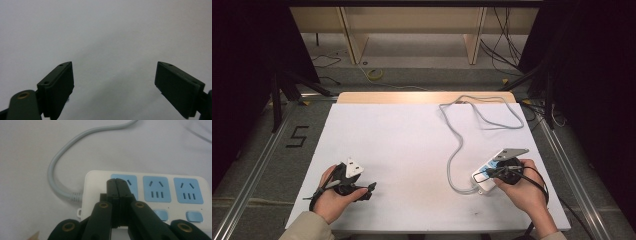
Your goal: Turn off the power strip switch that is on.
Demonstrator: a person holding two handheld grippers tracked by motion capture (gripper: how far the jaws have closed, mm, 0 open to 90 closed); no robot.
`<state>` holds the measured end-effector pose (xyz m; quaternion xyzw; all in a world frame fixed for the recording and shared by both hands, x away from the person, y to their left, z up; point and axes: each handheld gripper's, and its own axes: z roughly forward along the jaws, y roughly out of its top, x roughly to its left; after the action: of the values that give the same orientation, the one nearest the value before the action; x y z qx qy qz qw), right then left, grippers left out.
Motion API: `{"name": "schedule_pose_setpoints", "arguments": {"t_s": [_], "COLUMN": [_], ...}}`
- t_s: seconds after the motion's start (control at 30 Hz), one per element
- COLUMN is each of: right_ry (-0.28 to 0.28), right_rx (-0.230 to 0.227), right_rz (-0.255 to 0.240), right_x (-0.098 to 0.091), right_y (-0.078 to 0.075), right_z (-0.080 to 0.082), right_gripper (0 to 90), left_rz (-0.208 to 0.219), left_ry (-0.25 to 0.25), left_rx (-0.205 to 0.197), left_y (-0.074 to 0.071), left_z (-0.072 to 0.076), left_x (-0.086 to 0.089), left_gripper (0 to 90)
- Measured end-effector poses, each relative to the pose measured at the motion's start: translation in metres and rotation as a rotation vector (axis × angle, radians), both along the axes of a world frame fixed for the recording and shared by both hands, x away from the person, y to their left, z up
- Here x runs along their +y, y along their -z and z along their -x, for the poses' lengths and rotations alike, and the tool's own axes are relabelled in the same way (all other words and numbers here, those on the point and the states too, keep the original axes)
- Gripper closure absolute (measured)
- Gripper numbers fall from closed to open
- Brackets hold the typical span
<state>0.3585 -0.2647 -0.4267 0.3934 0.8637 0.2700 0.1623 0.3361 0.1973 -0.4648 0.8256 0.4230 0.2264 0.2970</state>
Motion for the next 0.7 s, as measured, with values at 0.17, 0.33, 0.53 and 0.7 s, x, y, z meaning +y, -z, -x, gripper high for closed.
{"name": "schedule_pose_setpoints", "arguments": {"t_s": [0.17,0.33,0.53,0.7], "right_ry": [0.005,0.009,0.014,0.017], "right_rx": [0.006,0.011,0.014,0.016], "right_rz": [0.007,0.013,0.02,0.027], "right_x": [-0.0012,-0.0022,-0.0033,-0.004], "right_y": [0.0005,0.0007,0.0005,0.0006], "right_z": [-0.0004,-0.0007,-0.0008,-0.001], "right_gripper": [90.0,90.0,90.0,90.0], "left_rz": [0.0,-0.001,-0.002,-0.002], "left_ry": [0.0,0.002,0.002,0.002], "left_rx": [0.0,0.0,-0.001,0.0], "left_y": [0.0,-0.0001,-0.0002,0.0001], "left_z": [0.0,0.0,0.0001,0.0001], "left_x": [0.0,-0.0002,-0.0001,-0.0001], "left_gripper": [15.5,15.5,15.5,15.5]}}
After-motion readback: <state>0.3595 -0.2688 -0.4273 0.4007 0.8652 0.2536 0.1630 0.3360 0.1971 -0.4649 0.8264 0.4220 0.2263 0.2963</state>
